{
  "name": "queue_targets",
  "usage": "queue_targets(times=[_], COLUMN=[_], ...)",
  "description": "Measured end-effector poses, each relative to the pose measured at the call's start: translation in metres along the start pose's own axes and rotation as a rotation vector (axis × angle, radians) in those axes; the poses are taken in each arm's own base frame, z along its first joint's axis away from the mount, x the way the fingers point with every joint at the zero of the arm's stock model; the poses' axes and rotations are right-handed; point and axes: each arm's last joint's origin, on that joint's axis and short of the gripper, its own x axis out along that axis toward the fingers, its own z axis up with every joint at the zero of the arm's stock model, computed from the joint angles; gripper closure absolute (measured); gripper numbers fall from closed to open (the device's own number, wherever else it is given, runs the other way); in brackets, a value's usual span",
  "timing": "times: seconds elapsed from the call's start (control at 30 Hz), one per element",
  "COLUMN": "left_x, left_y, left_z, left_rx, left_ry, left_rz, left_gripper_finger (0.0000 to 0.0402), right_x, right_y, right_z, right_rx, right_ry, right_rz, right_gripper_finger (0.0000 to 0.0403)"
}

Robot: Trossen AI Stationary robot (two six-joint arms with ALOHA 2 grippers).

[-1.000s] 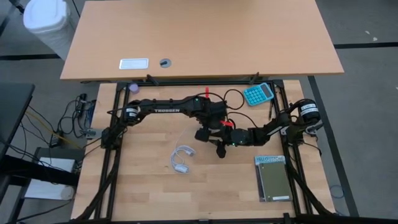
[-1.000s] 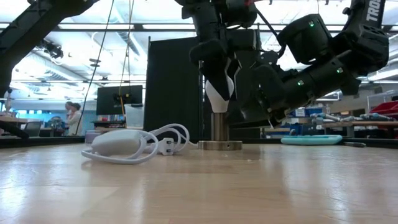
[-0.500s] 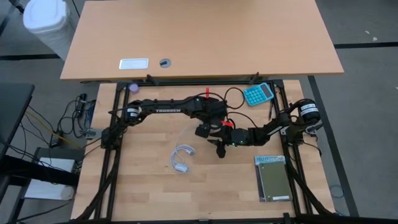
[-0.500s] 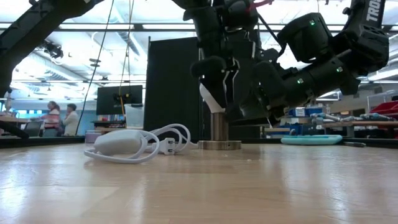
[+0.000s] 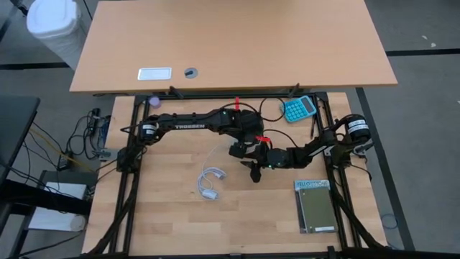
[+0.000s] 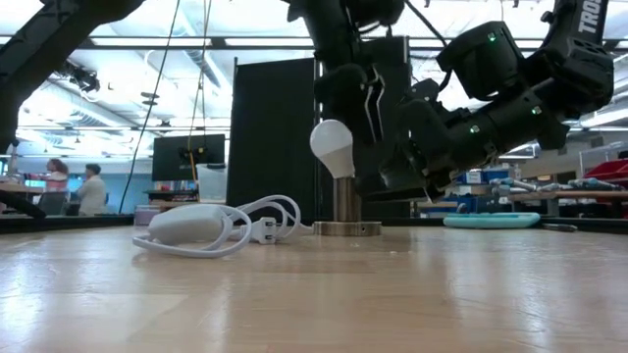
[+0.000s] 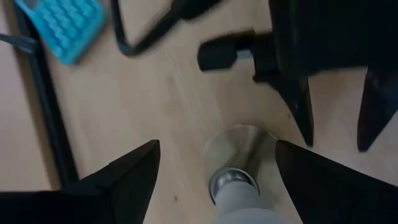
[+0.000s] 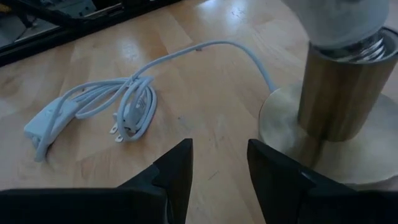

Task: Screw lightbulb
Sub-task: Insert the lightbulb into the socket

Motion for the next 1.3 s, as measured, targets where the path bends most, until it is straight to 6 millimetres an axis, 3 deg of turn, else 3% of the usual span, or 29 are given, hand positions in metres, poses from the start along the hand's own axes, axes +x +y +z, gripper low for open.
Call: queue_targets(times=[0.13, 0.33, 0.47, 0.63, 0.9, 1.2, 1.3], left_x=[-0.019, -0.066, -0.106, -0.135, -0.134, -0.108, -0.09], left_y=[0.004, 0.013, 0.013, 0.0, -0.026, -0.069, -0.084], left_z=[0.003, 0.006, 0.006, 0.003, -0.031, -0.109, -0.132], left_rx=[-0.015, -0.1, -0.15, -0.141, -0.179, -0.386, -0.479], left_ry=[-0.058, -0.208, -0.344, -0.444, -0.549, -0.675, -0.665], left_rz=[0.028, 0.039, 0.003, 0.019, 0.101, 0.227, 0.257], left_gripper_finger=[0.0078, 0.0078, 0.0078, 0.0078, 0.0078, 0.0078, 0.0078], right_x=[-0.004, -0.019, -0.037, -0.063, -0.089, -0.091, -0.091], right_y=[-0.001, -0.001, -0.001, -0.002, 0.002, 0.004, 0.006], right_z=[0.005, 0.017, 0.033, 0.051, 0.067, 0.066, 0.07], right_rx=[-0.002, -0.018, -0.013, 0.0, 0.013, -0.034, -0.062], right_ry=[0.01, 0.052, 0.071, 0.051, -0.028, -0.028, -0.072], right_rz=[-0.008, -0.031, -0.047, -0.084, -0.109, -0.111, -0.099], right_gripper_finger=[0.0247, 0.0247, 0.0247, 0.0247, 0.0247, 0.0247, 0.0247])
